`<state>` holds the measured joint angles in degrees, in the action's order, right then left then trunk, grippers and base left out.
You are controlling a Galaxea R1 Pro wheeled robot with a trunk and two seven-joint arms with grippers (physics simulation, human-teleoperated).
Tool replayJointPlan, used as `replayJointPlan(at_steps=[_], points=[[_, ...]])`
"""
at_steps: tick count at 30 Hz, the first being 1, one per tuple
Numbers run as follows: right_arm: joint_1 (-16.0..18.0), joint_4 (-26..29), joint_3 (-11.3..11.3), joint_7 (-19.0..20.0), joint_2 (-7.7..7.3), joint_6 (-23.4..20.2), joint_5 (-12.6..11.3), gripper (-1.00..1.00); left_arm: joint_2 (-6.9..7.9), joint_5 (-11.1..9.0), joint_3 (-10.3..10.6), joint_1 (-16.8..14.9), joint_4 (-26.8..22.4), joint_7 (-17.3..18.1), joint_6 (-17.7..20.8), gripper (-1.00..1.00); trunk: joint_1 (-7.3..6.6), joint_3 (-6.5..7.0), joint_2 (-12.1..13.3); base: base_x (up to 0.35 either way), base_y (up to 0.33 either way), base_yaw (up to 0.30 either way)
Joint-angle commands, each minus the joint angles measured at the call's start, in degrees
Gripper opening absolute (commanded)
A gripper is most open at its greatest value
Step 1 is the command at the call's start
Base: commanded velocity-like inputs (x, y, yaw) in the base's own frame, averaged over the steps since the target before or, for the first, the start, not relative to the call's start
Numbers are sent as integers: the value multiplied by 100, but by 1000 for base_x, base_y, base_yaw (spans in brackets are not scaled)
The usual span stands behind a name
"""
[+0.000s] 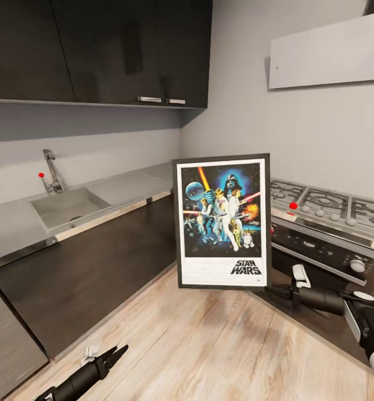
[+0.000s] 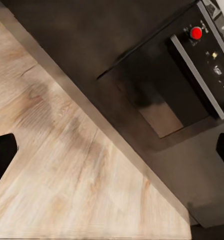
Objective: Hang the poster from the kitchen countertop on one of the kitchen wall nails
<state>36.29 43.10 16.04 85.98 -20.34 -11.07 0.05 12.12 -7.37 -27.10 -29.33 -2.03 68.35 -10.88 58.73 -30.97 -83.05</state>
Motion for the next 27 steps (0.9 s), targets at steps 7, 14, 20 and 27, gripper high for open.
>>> replayJointPlan(at_steps=[7, 14, 20, 27], points=[[-3, 20, 8, -254, 18, -80, -33, -100, 73, -54, 47, 79, 18, -3, -41, 100, 0, -6, -3, 0, 0, 0], [-7, 44, -8, -265, 21, -102, -33, -100, 110, -54, 47, 85, 19, -8, -38, 100, 0, -6, -3, 0, 0, 0], [-8, 58, -21, -266, 22, -93, -35, -100, 115, -54, 47, 86, 19, -13, -36, 100, 0, -6, -3, 0, 0, 40], [-8, 58, -22, -262, 22, -81, -34, -100, 115, -54, 47, 86, 19, -14, -36, 100, 0, -6, -3, -52, 19, 277]])
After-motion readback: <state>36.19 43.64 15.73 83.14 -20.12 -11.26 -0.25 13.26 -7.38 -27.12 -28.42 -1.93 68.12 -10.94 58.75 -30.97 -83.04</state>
